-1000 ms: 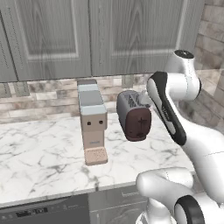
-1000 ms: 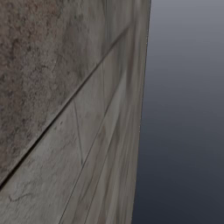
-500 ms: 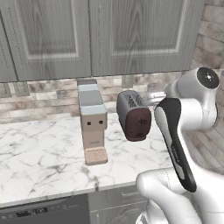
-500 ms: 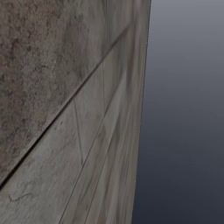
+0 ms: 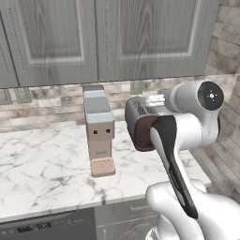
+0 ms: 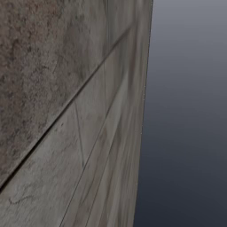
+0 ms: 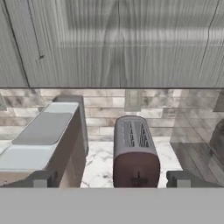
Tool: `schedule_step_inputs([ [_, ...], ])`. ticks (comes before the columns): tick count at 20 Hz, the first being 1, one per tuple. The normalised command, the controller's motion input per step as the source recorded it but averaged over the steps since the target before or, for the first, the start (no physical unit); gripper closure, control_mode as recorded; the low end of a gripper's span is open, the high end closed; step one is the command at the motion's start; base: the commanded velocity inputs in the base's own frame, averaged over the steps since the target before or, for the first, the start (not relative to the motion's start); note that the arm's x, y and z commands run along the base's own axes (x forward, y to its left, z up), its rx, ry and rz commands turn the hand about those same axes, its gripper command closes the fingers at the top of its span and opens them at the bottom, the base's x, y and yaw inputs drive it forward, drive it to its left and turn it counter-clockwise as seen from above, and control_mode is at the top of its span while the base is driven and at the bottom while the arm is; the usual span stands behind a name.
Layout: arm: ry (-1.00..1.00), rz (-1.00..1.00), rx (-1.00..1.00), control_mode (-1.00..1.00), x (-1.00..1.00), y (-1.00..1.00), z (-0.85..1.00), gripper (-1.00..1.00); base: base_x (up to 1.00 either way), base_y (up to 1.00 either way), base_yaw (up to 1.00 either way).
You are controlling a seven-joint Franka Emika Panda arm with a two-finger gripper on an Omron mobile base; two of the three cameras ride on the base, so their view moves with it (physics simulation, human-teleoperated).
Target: The dining table condiment station is running low on oil/vinegar bottle. Refill the condiment station by opening the cabinet and taking the oil/vinegar bottle from the cabinet and placing it on the dining table.
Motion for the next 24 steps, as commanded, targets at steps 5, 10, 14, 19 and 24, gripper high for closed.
schedule_step_inputs([
  [5, -0.24, 0.00, -0.02, -1.00, -0.19, 0.47, 0.83, -1.00, 0.00, 0.00, 0.00],
  [10, -0.21, 0.00, 0.00, -1.00, -0.05, 0.57, 0.78, -1.00, 0.00, 0.00, 0.00],
  [14, -0.11, -0.01, -0.01, -1.00, 0.02, 0.68, 0.59, -1.00, 0.00, 0.00, 0.00],
  [19, -0.03, -0.02, 0.00, -1.00, 0.24, 0.58, 0.46, -1.00, 0.00, 0.00, 0.00],
  [24, 0.00, 0.00, 0.00, -1.00, 0.25, 0.11, 0.42, -1.00, 0.00, 0.00, 0.00],
])
